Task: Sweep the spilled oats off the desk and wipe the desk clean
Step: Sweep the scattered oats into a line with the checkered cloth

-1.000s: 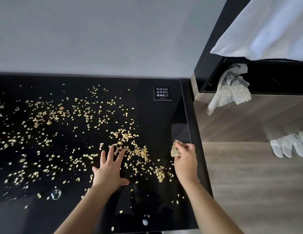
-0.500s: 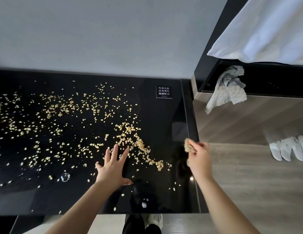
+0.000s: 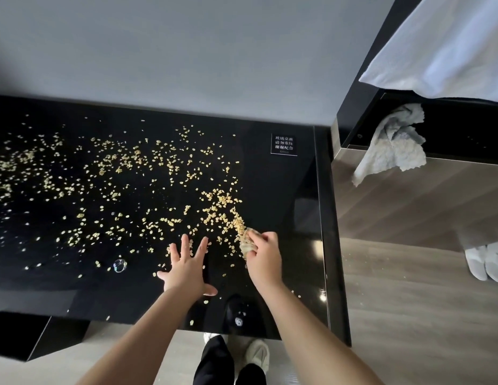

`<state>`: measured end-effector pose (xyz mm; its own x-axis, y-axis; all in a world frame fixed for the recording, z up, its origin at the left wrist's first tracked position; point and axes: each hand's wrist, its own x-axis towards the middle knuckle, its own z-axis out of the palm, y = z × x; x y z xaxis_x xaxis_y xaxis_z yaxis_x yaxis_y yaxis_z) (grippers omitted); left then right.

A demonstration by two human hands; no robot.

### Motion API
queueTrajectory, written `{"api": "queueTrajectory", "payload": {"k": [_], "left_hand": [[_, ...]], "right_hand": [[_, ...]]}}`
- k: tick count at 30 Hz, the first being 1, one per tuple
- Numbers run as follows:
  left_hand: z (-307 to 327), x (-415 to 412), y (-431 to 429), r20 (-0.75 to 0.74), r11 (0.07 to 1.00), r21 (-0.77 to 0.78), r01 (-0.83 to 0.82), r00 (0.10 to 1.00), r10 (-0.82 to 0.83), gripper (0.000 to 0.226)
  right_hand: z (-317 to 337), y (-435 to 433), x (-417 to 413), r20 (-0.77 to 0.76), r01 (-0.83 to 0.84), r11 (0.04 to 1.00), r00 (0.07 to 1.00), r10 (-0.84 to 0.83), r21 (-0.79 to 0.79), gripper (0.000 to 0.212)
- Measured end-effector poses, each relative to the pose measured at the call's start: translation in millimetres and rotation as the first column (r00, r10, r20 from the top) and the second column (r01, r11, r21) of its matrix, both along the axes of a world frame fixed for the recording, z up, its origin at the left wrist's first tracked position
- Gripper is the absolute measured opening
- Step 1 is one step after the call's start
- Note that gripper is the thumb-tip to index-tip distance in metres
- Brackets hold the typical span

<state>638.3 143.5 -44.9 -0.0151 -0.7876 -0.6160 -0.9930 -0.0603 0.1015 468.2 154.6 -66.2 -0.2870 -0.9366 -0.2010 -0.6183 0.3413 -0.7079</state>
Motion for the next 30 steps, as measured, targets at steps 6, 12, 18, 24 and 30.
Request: {"api": "queueTrajectory", "payload": {"k": [6,12,18,24,30], "left_hand": [[2,7,-3,-0.050,0.999,-0.042,-0.025,0.998,0.023,0.127],[4,40,-1,-0.053,0.999,-0.034,0.029,0.998,-0.031,0.121],[2,62,3,-0.002,0.997,0.029,0.074,0.997,-0.074,0.122],[-3,70,3,-0.038,0.995,0.020,0.102,0.994,-0.101,0.121],[-5,91,1,0.021,0.994,0.002,0.110,0.994,-0.110,0.126]], "right_hand": [[19,19,-33,0.130,0.107,0.990,0.987,-0.095,-0.088,0.044],[11,95,-114,-0.172,0.331,0.941,0.925,-0.338,-0.072,0.043],[-5,115,-75,-0.184,0.404,0.914,0.896,-0.404,-0.041,0.049],[-4,73,24,-0.059,0.285,0.956,0.956,-0.289,-0.066,0.046],[2,33,69,0.174,0.290,0.956,0.940,-0.292,0.038,0.040]]}}
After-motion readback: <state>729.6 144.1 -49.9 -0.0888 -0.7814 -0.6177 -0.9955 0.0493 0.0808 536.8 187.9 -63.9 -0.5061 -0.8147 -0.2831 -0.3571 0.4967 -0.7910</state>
